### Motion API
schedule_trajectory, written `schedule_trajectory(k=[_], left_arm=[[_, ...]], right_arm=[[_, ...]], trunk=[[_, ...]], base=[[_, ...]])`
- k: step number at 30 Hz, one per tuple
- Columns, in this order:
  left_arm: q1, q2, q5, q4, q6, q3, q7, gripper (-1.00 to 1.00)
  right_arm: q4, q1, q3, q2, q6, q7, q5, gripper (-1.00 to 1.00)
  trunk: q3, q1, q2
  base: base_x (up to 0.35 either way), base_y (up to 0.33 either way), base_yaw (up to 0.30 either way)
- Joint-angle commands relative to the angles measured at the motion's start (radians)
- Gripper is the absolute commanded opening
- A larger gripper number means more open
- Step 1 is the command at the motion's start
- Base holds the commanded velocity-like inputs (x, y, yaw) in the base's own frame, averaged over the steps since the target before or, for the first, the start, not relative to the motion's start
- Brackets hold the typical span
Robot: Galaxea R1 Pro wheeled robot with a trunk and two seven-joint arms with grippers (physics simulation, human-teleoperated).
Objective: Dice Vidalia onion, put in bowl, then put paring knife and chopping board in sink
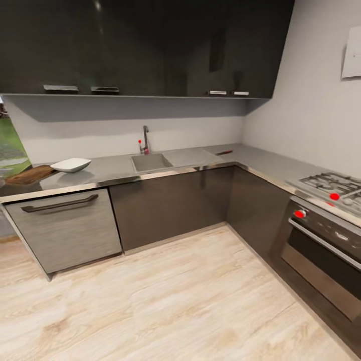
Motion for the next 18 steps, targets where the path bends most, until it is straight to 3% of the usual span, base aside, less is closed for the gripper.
schedule_trajectory(k=[1, 8, 18], left_arm=[[0.0, 0.0, 0.004, -0.001, -0.001, 0.001, -0.002, 1.0], [0.0, 0.0, 0.002, 0.002, -0.001, 0.001, -0.002, 1.0], [0.0, -0.001, 0.003, 0.003, -0.001, 0.001, -0.002, 1.0]], right_arm=[[0.0, 0.0, 0.0, 0.0, -0.002, 0.0, 0.0, 1.0], [0.002, 0.0, 0.0, 0.0, -0.003, 0.0, 0.0, 1.0], [0.002, 0.0, 0.0, 0.0, -0.002, 0.001, 0.0, 1.0]], trunk=[[-0.001, 0.001, 0.0], [-0.007, 0.001, 0.0], [-0.014, 0.001, 0.0]], base=[[0.301, 0.054, 0.252], [0.297, 0.104, 0.252], [0.252, 0.194, 0.252]])
